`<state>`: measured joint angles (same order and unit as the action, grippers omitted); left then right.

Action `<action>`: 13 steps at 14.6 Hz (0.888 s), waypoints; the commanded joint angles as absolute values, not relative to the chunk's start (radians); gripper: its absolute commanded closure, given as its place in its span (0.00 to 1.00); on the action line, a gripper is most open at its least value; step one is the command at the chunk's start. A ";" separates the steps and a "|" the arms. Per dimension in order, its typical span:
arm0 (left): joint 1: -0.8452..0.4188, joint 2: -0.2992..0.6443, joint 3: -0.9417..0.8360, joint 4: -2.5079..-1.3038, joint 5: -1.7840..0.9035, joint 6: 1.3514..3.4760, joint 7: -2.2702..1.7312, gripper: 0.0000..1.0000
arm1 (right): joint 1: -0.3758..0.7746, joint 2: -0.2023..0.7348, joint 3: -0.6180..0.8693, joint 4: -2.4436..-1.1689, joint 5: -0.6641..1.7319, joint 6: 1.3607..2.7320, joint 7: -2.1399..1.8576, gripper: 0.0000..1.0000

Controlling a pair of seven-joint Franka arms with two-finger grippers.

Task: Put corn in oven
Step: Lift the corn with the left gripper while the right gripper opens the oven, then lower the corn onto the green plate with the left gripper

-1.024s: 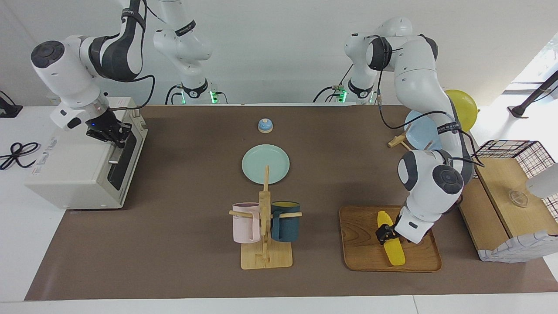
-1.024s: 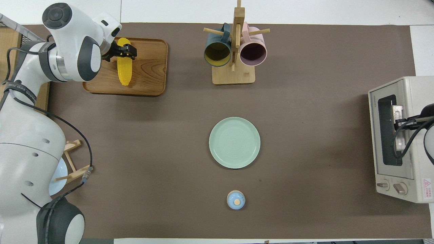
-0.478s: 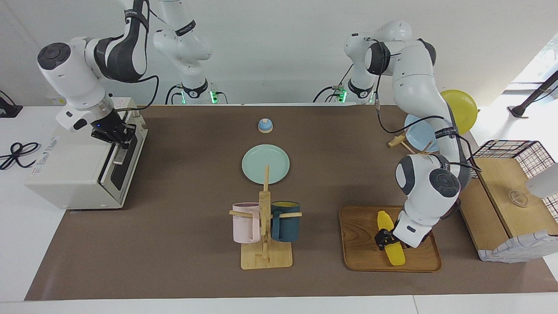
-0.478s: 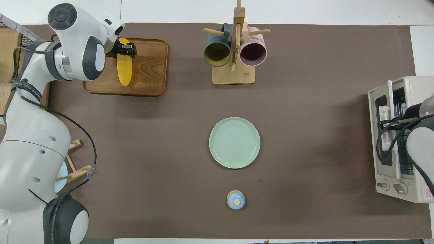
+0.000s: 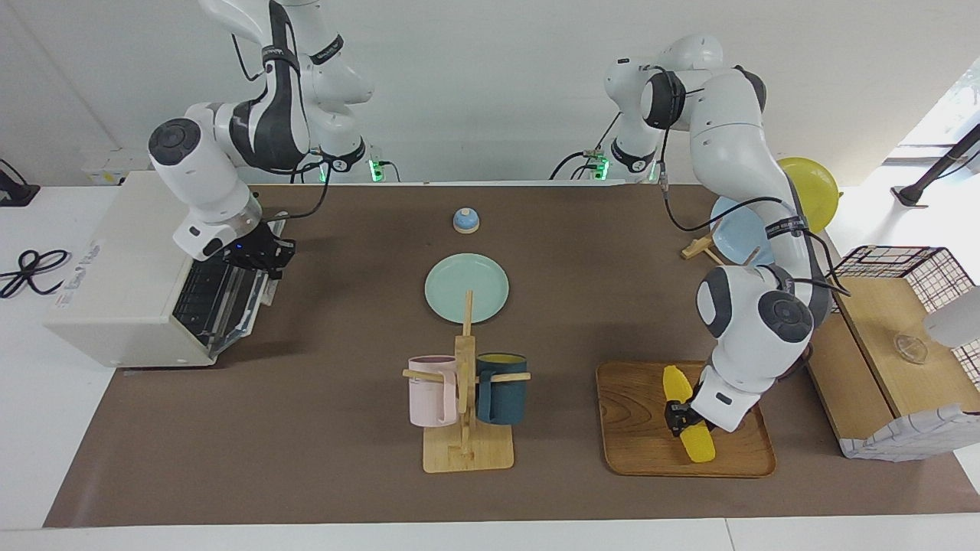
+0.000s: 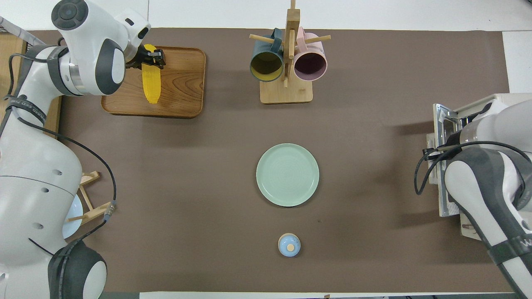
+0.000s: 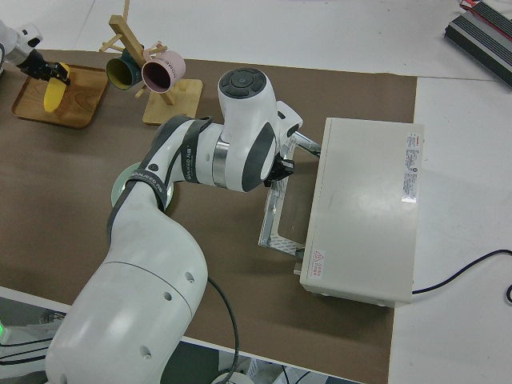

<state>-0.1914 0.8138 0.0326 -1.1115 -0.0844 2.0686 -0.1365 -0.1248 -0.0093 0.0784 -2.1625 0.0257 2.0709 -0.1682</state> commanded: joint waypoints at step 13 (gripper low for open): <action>-0.642 0.173 0.041 -1.817 -0.110 2.064 -0.696 1.00 | -0.089 0.047 0.064 -2.336 0.024 2.347 -0.137 1.00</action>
<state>-0.5705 0.2364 0.0218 -1.6857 -0.1012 1.9505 -0.6295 -0.0732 0.0501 0.0815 -2.3015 0.0270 2.3333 -0.1339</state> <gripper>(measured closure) 0.436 0.991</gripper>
